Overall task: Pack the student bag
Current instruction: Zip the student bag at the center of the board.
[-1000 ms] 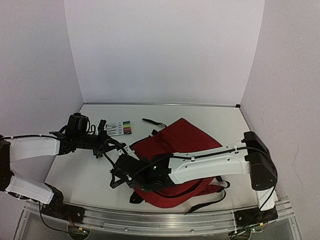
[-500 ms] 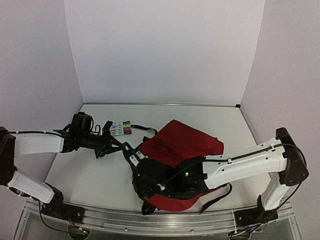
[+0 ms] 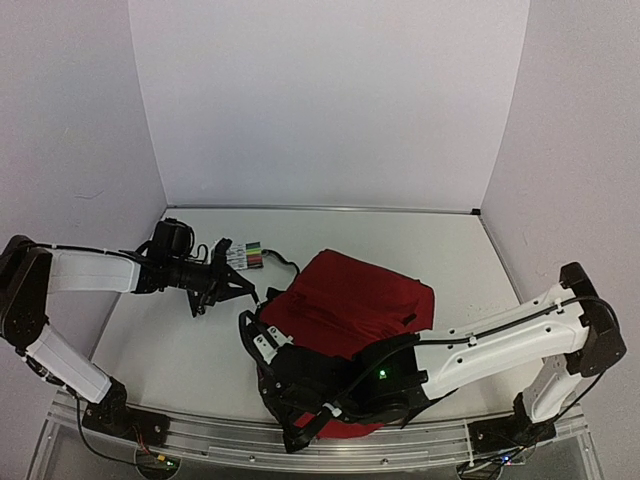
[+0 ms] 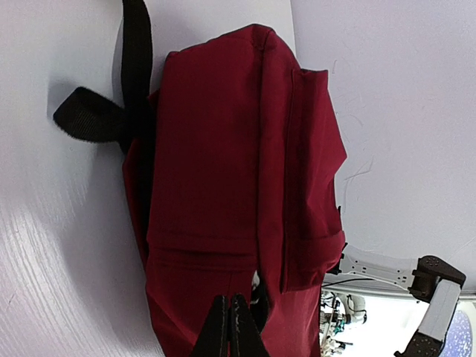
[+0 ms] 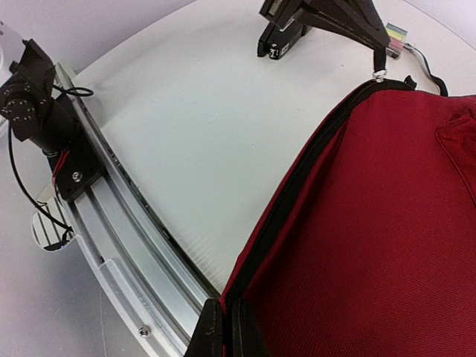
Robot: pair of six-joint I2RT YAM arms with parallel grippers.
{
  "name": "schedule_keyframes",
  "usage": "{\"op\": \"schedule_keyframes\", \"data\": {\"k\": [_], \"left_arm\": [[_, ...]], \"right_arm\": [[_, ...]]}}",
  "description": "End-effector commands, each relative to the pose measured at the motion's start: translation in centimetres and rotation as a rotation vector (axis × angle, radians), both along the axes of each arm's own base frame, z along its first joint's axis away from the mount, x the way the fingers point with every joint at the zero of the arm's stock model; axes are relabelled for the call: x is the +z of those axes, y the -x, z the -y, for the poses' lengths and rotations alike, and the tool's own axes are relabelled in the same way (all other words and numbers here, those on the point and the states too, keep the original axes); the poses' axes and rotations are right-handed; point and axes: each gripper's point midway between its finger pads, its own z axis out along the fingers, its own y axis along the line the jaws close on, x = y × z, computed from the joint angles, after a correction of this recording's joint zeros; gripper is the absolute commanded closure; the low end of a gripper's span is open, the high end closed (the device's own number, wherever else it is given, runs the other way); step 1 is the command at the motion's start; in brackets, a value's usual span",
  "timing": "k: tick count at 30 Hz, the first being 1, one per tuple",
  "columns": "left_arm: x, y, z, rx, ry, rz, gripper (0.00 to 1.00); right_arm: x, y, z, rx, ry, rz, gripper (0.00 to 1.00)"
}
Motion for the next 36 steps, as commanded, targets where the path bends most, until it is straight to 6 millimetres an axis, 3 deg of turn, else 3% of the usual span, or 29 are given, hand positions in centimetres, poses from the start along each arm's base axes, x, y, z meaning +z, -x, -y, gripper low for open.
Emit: {"op": "schedule_keyframes", "data": {"k": [1, 11, 16, 18, 19, 21, 23, 26, 29, 34, 36], "left_arm": [[3.8, -7.2, -1.7, 0.173, 0.0, 0.226, 1.0], [2.9, -9.8, -3.5, 0.244, -0.012, 0.212, 1.0], [2.4, -10.9, -3.0, 0.226, 0.013, 0.193, 1.0], [2.3, -11.2, -2.6, 0.214, 0.031, 0.184, 1.0], [2.5, -11.4, -2.4, 0.208, 0.038, 0.186, 1.0], [2.7, -11.4, -2.2, 0.198, 0.055, 0.191, 1.0], [2.8, -11.1, -2.2, 0.192, 0.06, 0.193, 1.0], [2.7, -10.3, -2.6, 0.191, 0.044, 0.196, 1.0], [2.6, -9.7, -2.9, 0.195, 0.014, 0.184, 0.98], [4.2, -8.4, -3.5, 0.188, -0.018, 0.193, 0.66], [4.7, -7.5, -4.2, 0.208, -0.047, 0.2, 0.46]], "right_arm": [[3.4, 8.2, -0.6, 0.208, -0.094, -0.164, 1.0], [5.5, 10.5, -0.1, 0.267, -0.136, -0.189, 1.0], [5.4, 11.4, -0.4, 0.279, -0.135, -0.194, 1.0], [5.4, 10.9, -0.5, 0.239, -0.143, -0.184, 1.0], [5.5, 10.2, -0.5, 0.202, -0.148, -0.171, 1.0], [6.4, 8.7, -0.4, 0.109, -0.175, -0.133, 0.91], [7.5, 7.2, 0.0, 0.019, -0.194, -0.103, 0.61], [8.8, 5.4, 0.4, -0.087, -0.204, -0.048, 0.43], [8.8, 3.2, 1.2, -0.167, -0.185, -0.01, 0.29], [8.1, -3.1, 4.0, -0.274, -0.121, 0.003, 0.14], [8.0, -6.1, 5.7, -0.308, -0.088, 0.008, 0.1]]}}
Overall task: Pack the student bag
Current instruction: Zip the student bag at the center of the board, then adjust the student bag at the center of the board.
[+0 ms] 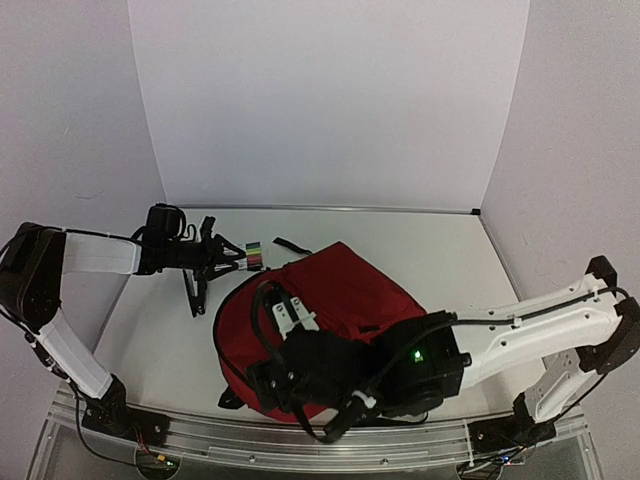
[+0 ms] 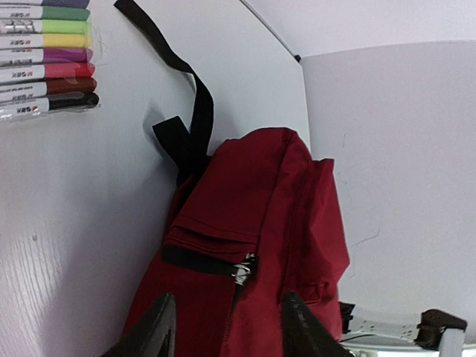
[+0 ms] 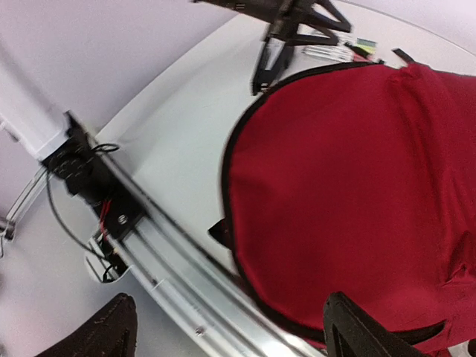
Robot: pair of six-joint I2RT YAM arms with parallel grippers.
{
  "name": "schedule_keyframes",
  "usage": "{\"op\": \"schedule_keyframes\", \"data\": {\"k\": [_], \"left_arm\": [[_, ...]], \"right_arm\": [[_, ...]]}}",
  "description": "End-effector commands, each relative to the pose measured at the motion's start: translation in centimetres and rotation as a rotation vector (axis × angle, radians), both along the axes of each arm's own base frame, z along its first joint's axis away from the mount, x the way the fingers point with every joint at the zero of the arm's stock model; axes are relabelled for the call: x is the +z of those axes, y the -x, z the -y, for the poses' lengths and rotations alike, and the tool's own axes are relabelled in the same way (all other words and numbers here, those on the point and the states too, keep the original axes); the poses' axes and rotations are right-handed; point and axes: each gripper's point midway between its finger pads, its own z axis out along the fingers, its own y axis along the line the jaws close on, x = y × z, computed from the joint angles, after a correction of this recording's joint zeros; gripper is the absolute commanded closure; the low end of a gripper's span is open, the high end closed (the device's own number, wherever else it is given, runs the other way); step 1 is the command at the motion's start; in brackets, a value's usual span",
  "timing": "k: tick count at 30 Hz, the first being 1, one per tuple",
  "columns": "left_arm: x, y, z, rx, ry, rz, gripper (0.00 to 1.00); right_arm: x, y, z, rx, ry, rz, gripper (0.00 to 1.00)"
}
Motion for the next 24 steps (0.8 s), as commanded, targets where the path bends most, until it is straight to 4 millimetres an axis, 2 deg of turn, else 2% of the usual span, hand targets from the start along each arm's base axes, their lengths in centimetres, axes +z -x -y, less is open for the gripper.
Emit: {"op": "schedule_keyframes", "data": {"k": [1, 3, 5, 8, 11, 14, 18, 24], "left_arm": [[4.6, 1.0, -1.4, 0.054, -0.052, 0.106, 0.39], [4.4, 2.4, -2.4, 0.083, -0.081, 0.085, 0.29], [4.0, 4.1, -3.0, 0.104, -0.093, 0.047, 0.23], [2.8, 6.9, -3.6, 0.124, -0.098, -0.034, 0.18], [0.4, 10.3, -3.6, 0.107, -0.104, -0.151, 0.16], [-1.2, 13.5, -3.1, 0.084, -0.118, -0.226, 0.13], [-1.6, 16.5, -2.6, 0.066, -0.098, -0.254, 0.11], [-1.2, 18.5, -3.1, 0.087, -0.026, -0.273, 0.1]], "right_arm": [[1.0, -8.2, 5.1, -0.154, 0.065, 0.025, 0.09], [1.0, -11.0, 6.8, -0.187, 0.094, 0.039, 0.04], [1.2, -13.8, 8.4, -0.221, 0.118, 0.054, 0.02], [1.0, -18.1, 10.5, -0.274, 0.143, 0.041, 0.02], [0.1, -21.8, 12.2, -0.302, 0.178, 0.021, 0.02], [-1.3, -24.7, 13.1, -0.287, 0.213, -0.001, 0.07], [-3.1, -28.2, 14.1, -0.254, 0.208, -0.064, 0.17], [-5.7, -30.7, 14.4, -0.214, 0.219, -0.127, 0.25]]}}
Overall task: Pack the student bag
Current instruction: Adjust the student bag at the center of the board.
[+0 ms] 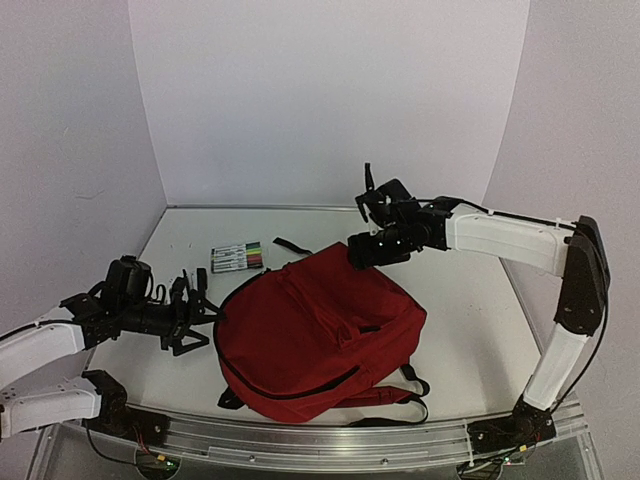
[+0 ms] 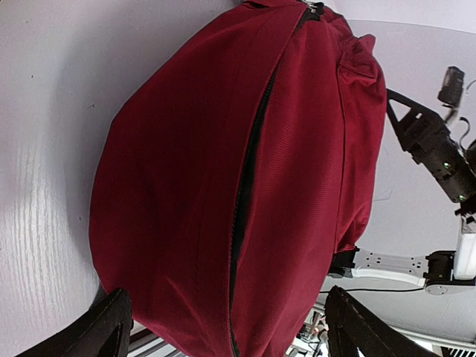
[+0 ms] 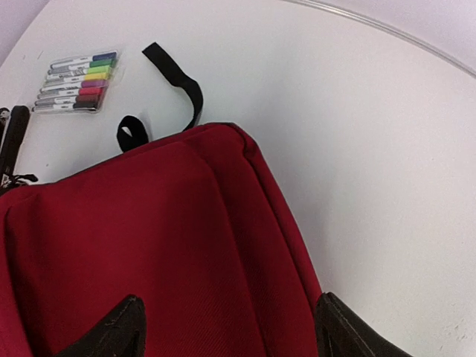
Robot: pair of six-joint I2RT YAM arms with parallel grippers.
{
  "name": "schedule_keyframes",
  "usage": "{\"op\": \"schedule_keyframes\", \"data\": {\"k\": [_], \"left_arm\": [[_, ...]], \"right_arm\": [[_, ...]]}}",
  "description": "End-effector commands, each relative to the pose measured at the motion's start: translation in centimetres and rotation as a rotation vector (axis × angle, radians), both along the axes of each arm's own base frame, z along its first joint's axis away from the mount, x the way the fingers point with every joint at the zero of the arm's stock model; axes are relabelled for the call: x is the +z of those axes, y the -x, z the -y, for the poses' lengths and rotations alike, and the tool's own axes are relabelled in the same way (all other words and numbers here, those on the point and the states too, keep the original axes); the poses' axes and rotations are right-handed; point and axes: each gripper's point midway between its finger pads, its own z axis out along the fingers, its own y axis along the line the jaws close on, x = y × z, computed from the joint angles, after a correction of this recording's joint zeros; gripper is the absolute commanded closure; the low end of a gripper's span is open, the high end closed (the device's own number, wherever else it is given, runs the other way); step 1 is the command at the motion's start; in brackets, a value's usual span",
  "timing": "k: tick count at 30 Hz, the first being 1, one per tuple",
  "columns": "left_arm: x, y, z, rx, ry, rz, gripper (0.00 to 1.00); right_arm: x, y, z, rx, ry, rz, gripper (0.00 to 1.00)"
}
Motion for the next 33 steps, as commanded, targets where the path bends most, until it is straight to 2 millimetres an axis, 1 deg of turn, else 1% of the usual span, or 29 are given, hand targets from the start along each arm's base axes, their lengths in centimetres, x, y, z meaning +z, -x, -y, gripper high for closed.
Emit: {"op": "schedule_keyframes", "data": {"k": [1, 2, 4, 6, 8, 10, 11, 12, 13, 14, 15, 20, 23, 24, 27, 29, 30, 31, 32, 33], "left_arm": [[0.2, 0.8, -0.4, 0.05, 0.037, -0.031, 0.1], [0.0, 0.9, -0.5, 0.05, 0.036, -0.037, 0.1], [-0.4, 1.1, -0.5, 0.047, 0.033, -0.049, 0.11], [-0.7, 1.0, -0.3, 0.037, 0.03, -0.061, 0.15], [-0.7, 0.6, 0.1, 0.026, 0.031, -0.06, 0.26], [-0.6, 0.0, 0.3, 0.027, 0.025, -0.05, 0.41], [-0.4, -0.4, 0.4, 0.028, 0.025, -0.04, 0.48], [-0.3, -0.8, 0.6, 0.026, 0.027, -0.031, 0.54], [-0.1, -1.2, 0.9, 0.024, 0.032, -0.021, 0.63], [0.0, -1.5, 1.1, 0.021, 0.035, -0.015, 0.71], [0.0, -1.9, 1.3, 0.02, 0.037, -0.01, 0.77], [-0.2, -3.8, 2.1, 0.013, 0.02, 0.01, 0.97], [0.3, -5.9, 2.6, 0.017, -0.021, 0.051, 1.0], [0.3, -6.9, 2.7, 0.02, -0.049, 0.064, 1.0], [1.4, -10.4, 3.7, 0.013, -0.107, 0.134, 1.0], [2.8, -13.4, 4.9, -0.003, -0.119, 0.201, 1.0], [3.1, -14.8, 5.5, -0.008, -0.124, 0.219, 1.0], [2.8, -16.0, 6.0, -0.017, -0.134, 0.23, 1.0], [2.9, -17.5, 6.6, -0.026, -0.139, 0.248, 1.0], [3.4, -19.0, 7.2, -0.036, -0.134, 0.279, 1.0]], "right_arm": [[-0.4, -1.1, -1.5, 0.092, -0.033, -0.022, 0.27], [-0.9, -1.5, -1.3, 0.086, -0.03, -0.03, 0.3], [-1.4, -1.6, -1.5, 0.097, -0.044, -0.053, 0.36], [-1.7, -1.5, -1.5, 0.101, -0.051, -0.064, 0.44], [-1.9, -1.3, -1.4, 0.097, -0.058, -0.069, 0.56], [-2.2, -1.1, -0.9, 0.086, -0.061, -0.079, 0.75], [-2.2, -0.9, -0.7, 0.078, -0.065, -0.083, 0.83], [-2.2, -0.8, -0.5, 0.073, -0.069, -0.085, 0.9], [-2.4, -0.5, -0.3, 0.066, -0.069, -0.09, 0.96], [-2.3, -0.4, 0.0, 0.057, -0.071, -0.092, 0.99], [-2.4, -0.1, 0.3, 0.048, -0.073, -0.095, 1.0], [-2.1, 1.4, 2.1, -0.005, -0.086, -0.104, 1.0], [-2.5, 2.5, 3.5, -0.047, -0.088, -0.122, 1.0], [-3.0, 3.1, 4.0, -0.062, -0.082, -0.136, 1.0], [-4.1, 4.5, 5.0, -0.089, -0.079, -0.18, 1.0], [-4.6, 5.5, 5.6, -0.102, -0.09, -0.208, 1.0], [-4.7, 6.1, 5.8, -0.107, -0.1, -0.219, 1.0], [-4.6, 6.7, 5.9, -0.109, -0.113, -0.227, 1.0], [-4.3, 7.1, 5.9, -0.11, -0.132, -0.232, 1.0], [-4.3, 7.8, 5.9, -0.106, -0.147, -0.246, 1.0]]}}
